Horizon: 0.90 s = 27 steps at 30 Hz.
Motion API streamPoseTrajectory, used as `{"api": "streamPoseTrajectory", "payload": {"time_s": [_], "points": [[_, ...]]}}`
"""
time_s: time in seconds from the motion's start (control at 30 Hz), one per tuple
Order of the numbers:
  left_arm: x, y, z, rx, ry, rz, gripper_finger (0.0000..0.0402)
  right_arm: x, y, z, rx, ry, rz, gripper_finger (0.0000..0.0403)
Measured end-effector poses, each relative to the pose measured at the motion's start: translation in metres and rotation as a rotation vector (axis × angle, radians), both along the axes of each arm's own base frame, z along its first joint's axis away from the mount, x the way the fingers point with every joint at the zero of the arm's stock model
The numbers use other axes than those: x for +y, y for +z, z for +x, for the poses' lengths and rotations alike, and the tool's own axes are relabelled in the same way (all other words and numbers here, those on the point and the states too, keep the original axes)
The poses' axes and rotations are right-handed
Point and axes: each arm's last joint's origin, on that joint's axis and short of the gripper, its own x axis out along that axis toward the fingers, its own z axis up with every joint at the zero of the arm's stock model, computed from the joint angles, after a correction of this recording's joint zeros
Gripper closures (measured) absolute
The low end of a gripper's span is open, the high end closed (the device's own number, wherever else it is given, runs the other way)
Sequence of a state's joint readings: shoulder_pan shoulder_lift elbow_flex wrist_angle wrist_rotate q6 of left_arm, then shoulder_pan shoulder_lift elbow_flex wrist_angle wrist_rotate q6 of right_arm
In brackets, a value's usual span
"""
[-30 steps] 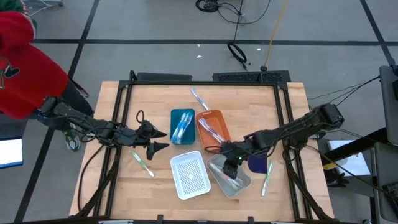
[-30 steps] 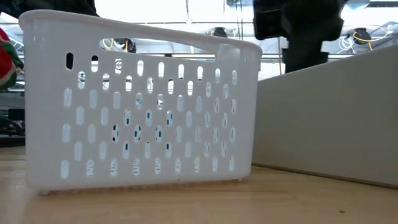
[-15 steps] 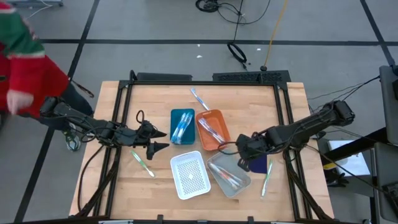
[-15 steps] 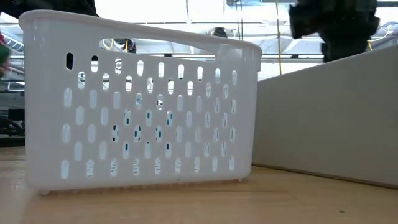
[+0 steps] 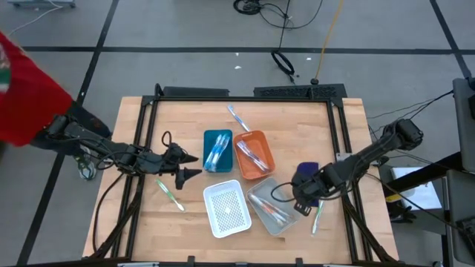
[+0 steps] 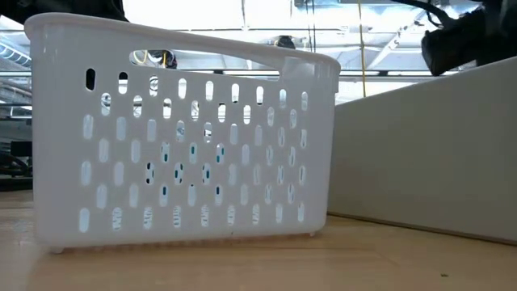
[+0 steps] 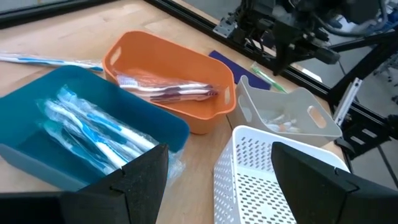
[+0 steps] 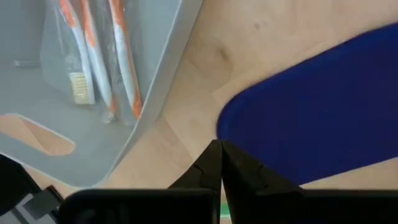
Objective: Pick & Place Toothbrushes
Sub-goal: Adjust the gray bin on the table
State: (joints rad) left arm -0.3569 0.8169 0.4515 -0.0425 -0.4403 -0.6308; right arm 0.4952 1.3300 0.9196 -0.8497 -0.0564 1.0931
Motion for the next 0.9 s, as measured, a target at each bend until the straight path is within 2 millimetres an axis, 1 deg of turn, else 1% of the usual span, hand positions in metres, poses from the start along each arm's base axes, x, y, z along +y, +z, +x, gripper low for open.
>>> {"api": "streamPoseTrajectory", "payload": {"time_s": [0.2, 0.33, 0.47, 0.67, 0.9], "points": [[0.001, 0.0, 0.0, -0.004, 0.031, 0.012, 0.0117, 0.009, -0.016, -0.004, -0.026, -0.035, 0.067, 0.0403], [0.001, 0.0, 0.0, -0.006, 0.034, 0.004, 0.0117, 0.012, -0.022, -0.005, -0.046, -0.059, 0.095, 0.0403], [0.001, 0.001, 0.0, -0.008, 0.021, 0.029, 0.0117, 0.017, -0.023, 0.002, -0.114, -0.053, 0.143, 0.0403], [-0.003, 0.004, 0.001, -0.032, -0.048, 0.078, 0.0117, 0.023, -0.033, 0.008, -0.08, -0.046, 0.174, 0.0403], [-0.01, 0.004, -0.002, -0.036, -0.089, 0.076, 0.0117, 0.031, -0.038, 0.022, -0.159, -0.035, 0.231, 0.0403]]}}
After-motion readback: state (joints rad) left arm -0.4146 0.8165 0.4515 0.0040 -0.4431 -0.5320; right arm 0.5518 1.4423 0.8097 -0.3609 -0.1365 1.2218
